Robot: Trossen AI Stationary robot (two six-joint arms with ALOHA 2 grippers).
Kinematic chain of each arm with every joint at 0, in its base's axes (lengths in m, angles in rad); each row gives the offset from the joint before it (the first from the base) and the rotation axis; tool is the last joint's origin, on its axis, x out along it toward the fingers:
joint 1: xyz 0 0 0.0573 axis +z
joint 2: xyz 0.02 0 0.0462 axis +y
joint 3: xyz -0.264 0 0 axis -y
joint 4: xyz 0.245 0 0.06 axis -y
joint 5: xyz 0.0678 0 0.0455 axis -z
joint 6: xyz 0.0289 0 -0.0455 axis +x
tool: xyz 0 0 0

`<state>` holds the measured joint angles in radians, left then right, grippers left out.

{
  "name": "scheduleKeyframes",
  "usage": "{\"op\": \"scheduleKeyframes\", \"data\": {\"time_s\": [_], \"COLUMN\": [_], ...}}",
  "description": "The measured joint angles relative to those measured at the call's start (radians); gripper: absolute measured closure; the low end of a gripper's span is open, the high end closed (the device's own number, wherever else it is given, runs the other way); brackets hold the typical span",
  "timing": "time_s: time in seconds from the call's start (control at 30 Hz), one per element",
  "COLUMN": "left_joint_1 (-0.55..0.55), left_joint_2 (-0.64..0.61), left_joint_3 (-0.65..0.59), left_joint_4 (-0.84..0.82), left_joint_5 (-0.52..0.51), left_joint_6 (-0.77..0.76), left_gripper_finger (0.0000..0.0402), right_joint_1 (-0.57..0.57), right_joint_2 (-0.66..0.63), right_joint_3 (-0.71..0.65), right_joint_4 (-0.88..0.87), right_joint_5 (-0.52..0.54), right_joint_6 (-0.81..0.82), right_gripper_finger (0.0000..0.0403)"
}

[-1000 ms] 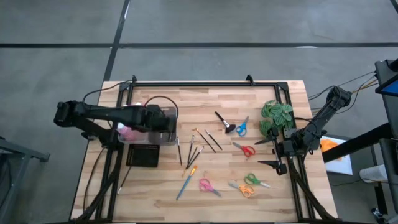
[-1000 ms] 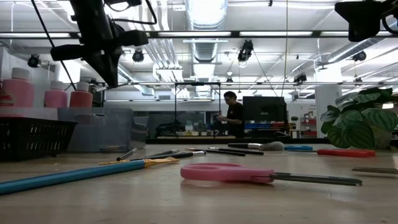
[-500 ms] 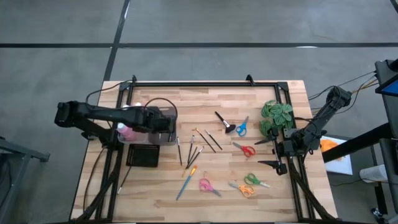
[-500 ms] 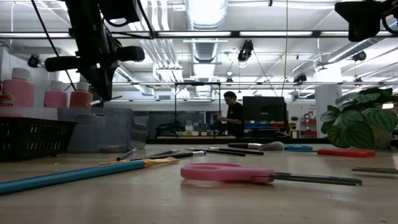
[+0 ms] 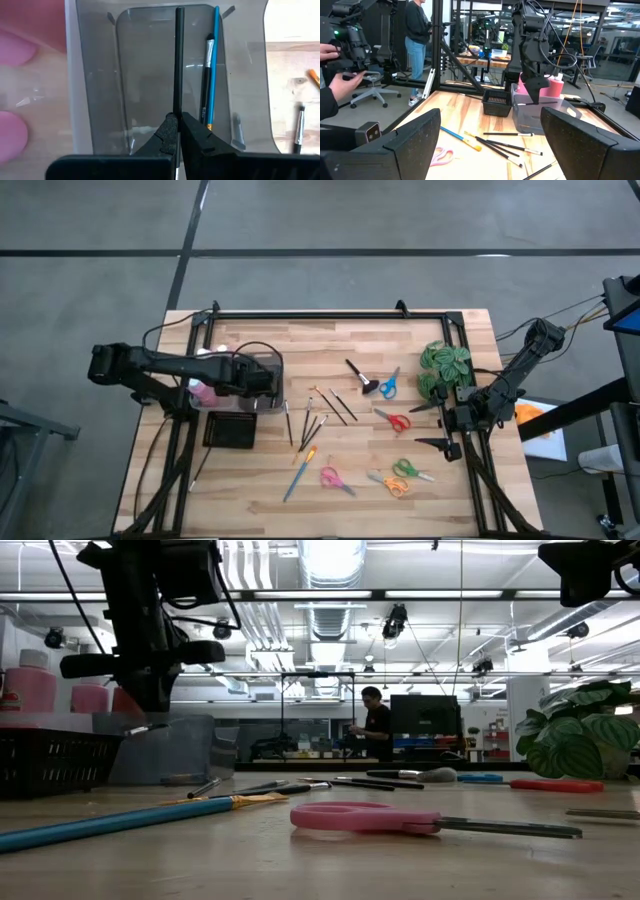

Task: Pick & Place Paint Supplies
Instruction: Put the black brush into the black bin

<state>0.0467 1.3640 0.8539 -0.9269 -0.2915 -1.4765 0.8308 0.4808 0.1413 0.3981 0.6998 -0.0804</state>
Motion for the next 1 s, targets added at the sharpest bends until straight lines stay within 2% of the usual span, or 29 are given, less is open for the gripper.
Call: {"op": "scheduleKeyframes", "data": {"time_s": [0.17, 0.47, 0.8, 1.0], "left_joint_1": [0.001, 0.001, 0.001, 0.0], "left_joint_2": [0.0, 0.0, -0.001, -0.001], "left_joint_3": [0.0, -0.002, -0.002, 0.029], "left_joint_4": [0.003, 0.018, 0.018, 0.001], "left_joint_5": [0.001, 0.001, 0.001, 0.035], "left_joint_6": [0.0, 0.003, 0.003, 0.011], "left_gripper_finger": [0.0384, 0.0312, 0.0307, 0.0307], "right_joint_1": [0.0, 0.0, 0.0, 0.0], "right_joint_2": [0.0, 0.0, 0.0, 0.0], "right_joint_3": [0.0, 0.0, 0.0, 0.0], "right_joint_4": [0.0, 0.0, 0.0, 0.0], "right_joint_5": [0.0, 0.0, 0.0, 0.0], "right_joint_6": [-0.001, -0.001, 0.001, -0.001], "right_gripper_finger": [0.0062, 0.0062, 0.0062, 0.0062]}}
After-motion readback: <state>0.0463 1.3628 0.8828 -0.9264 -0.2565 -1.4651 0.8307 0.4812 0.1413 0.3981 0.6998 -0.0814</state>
